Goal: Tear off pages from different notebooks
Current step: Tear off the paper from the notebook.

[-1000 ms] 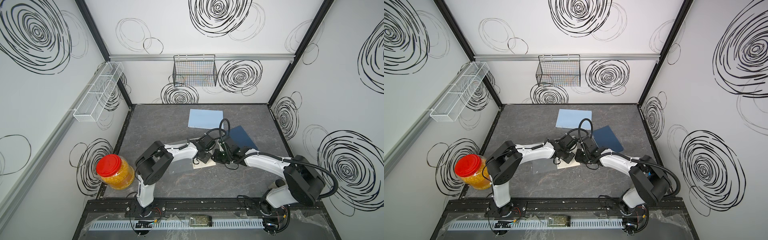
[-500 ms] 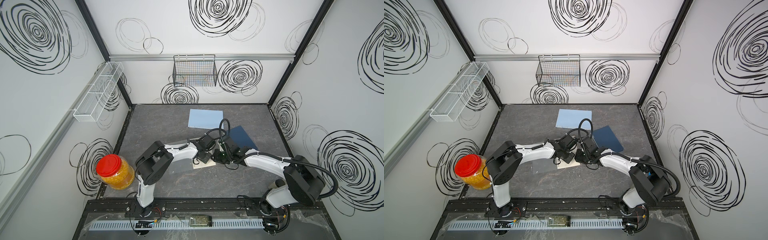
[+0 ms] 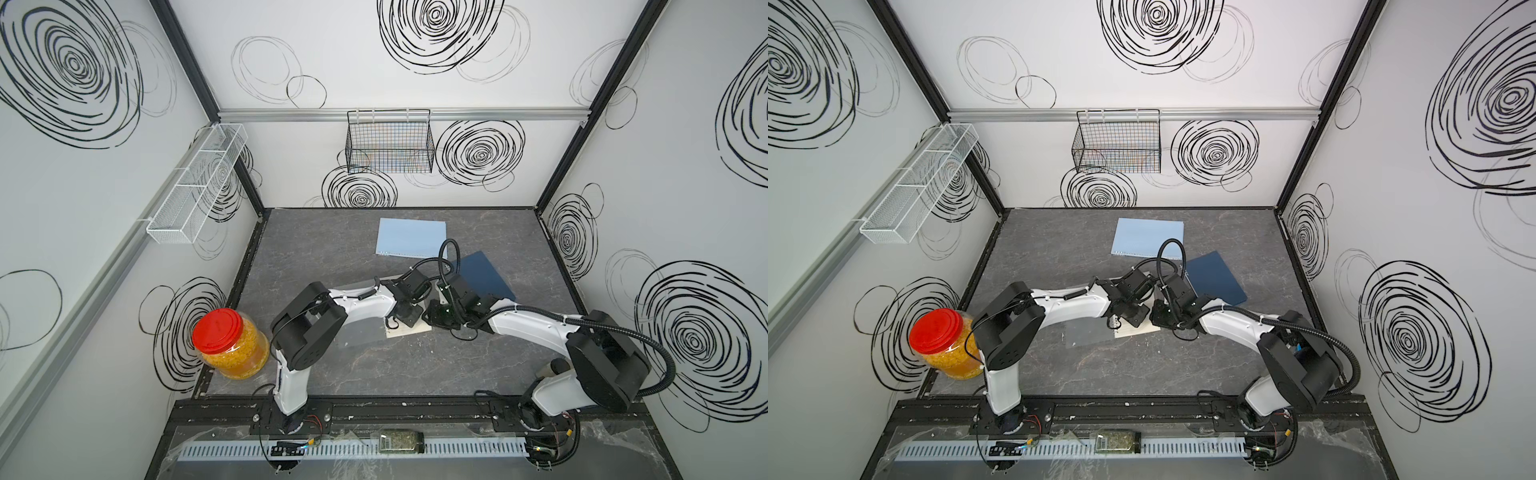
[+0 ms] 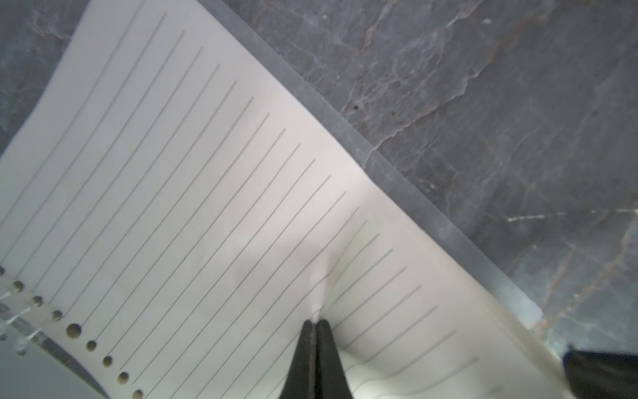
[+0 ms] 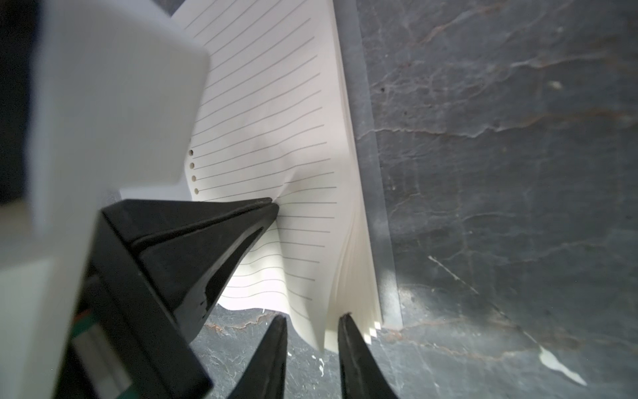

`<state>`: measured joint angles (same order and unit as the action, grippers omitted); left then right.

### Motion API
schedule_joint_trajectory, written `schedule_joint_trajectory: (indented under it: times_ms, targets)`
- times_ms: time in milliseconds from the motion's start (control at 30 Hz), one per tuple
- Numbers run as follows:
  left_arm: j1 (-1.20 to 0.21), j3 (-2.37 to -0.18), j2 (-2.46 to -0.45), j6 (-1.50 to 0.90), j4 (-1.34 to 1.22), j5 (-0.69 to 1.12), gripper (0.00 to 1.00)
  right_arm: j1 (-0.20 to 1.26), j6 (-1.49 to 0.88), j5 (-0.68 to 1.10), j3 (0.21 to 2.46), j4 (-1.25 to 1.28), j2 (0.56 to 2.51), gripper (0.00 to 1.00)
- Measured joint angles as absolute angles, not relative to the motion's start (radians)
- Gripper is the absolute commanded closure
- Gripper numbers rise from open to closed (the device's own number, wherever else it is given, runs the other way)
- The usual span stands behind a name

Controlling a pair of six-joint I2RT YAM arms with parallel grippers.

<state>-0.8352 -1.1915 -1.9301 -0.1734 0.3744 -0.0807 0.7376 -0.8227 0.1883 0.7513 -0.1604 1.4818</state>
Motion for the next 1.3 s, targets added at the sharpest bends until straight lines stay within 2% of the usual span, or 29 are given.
schedule_joint_trajectory:
  times_ms: [1133,1300]
  targets:
    - [-0.837,-1.192,-1.93,-0.173,0.374,-0.084,1.0,0.738,-0.827,0.205,0.751,-0.139,1.496,0.81]
    - [-0.837,-1.191,-1.93,-0.173,0.374,-0.084,1.0,0.737,-0.854,0.21,0.74,-0.117,1.504,0.79]
